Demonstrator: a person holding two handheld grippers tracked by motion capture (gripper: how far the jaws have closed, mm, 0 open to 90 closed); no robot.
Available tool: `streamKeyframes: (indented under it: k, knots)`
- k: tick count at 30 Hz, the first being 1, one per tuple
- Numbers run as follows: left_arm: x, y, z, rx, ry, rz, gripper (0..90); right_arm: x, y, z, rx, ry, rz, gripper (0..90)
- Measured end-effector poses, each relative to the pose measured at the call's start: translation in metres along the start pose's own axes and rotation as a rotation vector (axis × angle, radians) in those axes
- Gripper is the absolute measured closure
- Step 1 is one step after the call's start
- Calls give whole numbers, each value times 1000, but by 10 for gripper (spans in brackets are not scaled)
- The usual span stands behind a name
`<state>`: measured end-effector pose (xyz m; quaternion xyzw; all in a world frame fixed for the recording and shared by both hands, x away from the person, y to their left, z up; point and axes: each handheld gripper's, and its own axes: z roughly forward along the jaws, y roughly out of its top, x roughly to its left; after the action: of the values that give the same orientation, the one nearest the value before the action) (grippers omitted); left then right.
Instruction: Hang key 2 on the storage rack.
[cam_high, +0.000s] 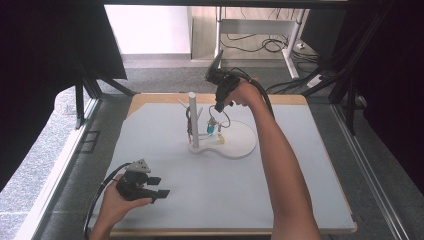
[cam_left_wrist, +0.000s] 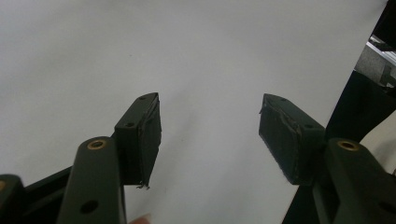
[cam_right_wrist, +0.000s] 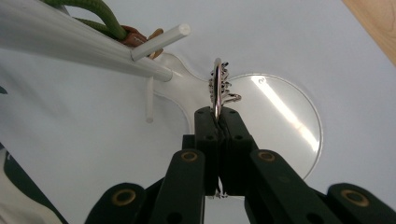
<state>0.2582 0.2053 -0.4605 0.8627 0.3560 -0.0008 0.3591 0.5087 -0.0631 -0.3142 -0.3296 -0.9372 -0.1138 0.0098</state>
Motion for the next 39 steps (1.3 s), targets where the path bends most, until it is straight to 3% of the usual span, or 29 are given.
streamKeyframes:
  k: [12, 19, 39]
  knots:
    - [1, 0, -1, -7, -3, -3, 395, 5, 18, -3, -11, 5, -15, 877]
    - [2, -1, -3, -11, -3, -1, 395, 15, 26, 1, -4, 6, -40, 877]
    - [-1, 0, 1, 5, 7, 3, 395, 26, 15, 13, -10, 69, -62, 873]
